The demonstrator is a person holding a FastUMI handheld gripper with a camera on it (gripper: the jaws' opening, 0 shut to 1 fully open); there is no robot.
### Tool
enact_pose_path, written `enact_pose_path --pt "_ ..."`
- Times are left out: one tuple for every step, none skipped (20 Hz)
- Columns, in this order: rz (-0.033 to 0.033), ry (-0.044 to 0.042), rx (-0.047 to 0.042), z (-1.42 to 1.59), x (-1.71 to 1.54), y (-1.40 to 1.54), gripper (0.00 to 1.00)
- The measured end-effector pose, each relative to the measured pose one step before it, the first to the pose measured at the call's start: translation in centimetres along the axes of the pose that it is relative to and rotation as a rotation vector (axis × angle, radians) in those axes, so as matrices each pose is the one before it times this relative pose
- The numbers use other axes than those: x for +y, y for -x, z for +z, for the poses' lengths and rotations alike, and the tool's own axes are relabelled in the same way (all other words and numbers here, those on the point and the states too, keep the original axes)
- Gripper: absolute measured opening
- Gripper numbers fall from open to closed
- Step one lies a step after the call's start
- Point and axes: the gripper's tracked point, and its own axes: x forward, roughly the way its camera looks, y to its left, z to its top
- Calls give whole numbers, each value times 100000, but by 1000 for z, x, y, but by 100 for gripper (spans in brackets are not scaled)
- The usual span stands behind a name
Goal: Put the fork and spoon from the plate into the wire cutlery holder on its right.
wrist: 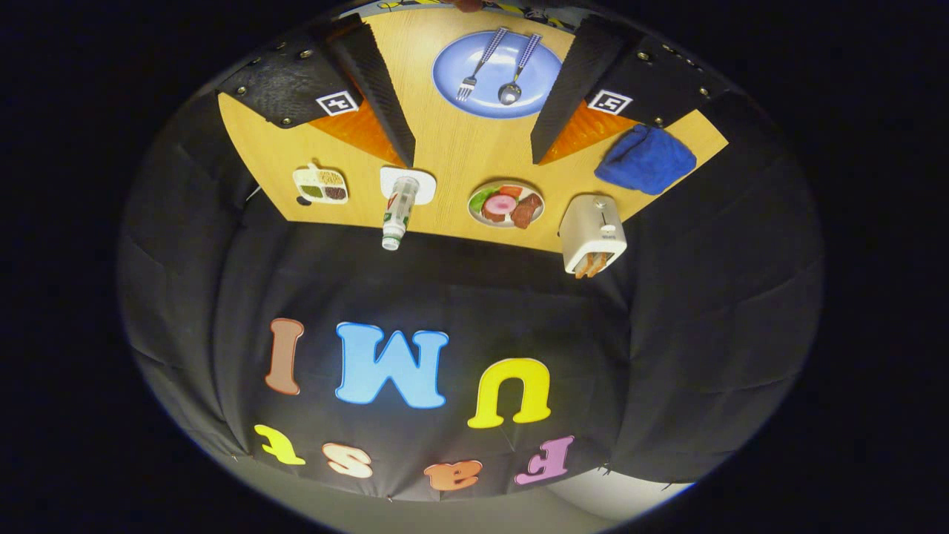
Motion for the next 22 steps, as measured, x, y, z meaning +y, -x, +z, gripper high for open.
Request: enact_pose_path --pt "281 -288 3097 -806 87 -205 97" --pt "333 -539 3337 -791 90 -198 97" --pt "170 -274 2966 -902 39 -306 97" --pt "469 -229 4012 -1001 124 -371 97" --pt "469 -294 4409 -1166 163 -383 97" --pt "412 -515 4955 -1219 121 -545 97" --pt "378 -848 5057 -1413 156 -543 97" --pt "341 -842 5907 -1421 41 -621 97" --pt "-205 -754 5711 -1509 24 -737 97" --pt "-426 -661 4805 -1150 -103 -713 97" --pt "-152 -1496 5067 -1246 100 -877 97" --pt "197 -1292 4954 -1074 133 -818 97" --pt "-117 -869 4110 -1042 96 -456 97" --pt "-413 -743 4245 -951 35 -750 97" --pt "226 -937 3848 -654 42 -891 97" --pt "-747 -882 3078 -446 -61 -690 97" --pt "87 -677 3210 -486 106 -680 97" --pt "-290 -567 2635 -149 -14 -539 96" --pt "-2 -303 2345 -216 118 -502 88" --pt "-437 378 2051 -20 -51 -369 80" --pt "403 15 1725 -69 60 -839 80" --pt "-440 -59 2199 -108 30 -141 78"
